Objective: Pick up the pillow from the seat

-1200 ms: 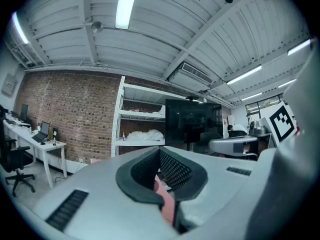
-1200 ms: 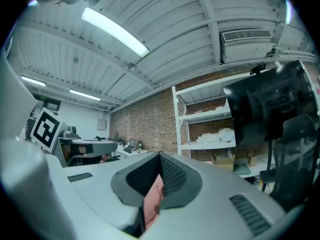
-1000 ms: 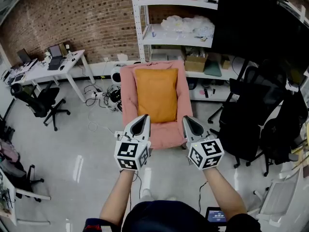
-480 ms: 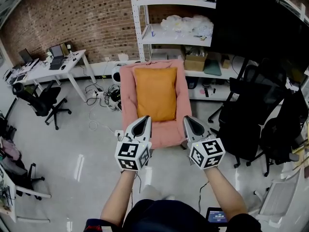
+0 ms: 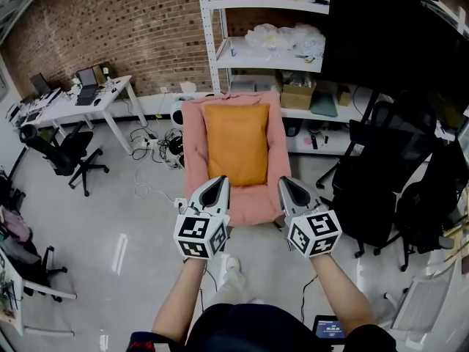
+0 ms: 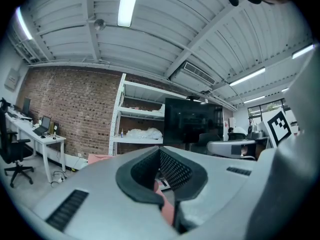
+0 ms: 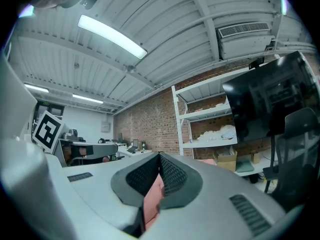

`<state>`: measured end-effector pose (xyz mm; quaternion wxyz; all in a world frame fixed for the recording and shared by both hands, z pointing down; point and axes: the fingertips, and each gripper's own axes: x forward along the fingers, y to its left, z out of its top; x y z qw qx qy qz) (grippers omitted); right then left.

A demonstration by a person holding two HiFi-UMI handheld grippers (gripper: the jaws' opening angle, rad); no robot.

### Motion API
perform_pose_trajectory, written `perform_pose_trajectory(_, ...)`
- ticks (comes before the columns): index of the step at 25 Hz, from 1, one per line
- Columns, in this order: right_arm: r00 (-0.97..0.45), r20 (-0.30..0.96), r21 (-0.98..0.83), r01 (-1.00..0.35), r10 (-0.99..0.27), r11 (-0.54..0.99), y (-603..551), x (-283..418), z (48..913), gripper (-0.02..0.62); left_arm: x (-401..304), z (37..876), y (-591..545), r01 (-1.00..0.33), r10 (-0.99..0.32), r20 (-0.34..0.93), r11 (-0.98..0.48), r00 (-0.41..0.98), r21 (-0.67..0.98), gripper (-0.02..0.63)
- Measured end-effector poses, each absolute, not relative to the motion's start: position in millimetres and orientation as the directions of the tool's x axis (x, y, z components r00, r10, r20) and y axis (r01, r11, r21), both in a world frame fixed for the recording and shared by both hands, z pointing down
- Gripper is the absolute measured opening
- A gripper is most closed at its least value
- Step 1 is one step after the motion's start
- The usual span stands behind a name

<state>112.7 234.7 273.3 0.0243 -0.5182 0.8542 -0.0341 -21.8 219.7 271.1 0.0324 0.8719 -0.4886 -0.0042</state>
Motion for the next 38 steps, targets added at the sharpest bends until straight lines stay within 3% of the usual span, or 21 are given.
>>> perform_pose_trajectory(38, -0.464, 0.033, -0.075, -0.885, -0.885, 0.460, 68, 81, 282, 0.017, -49, 280, 46, -0.842, -0.843, 0.053, -0.529, 0.536, 0.101, -0.002)
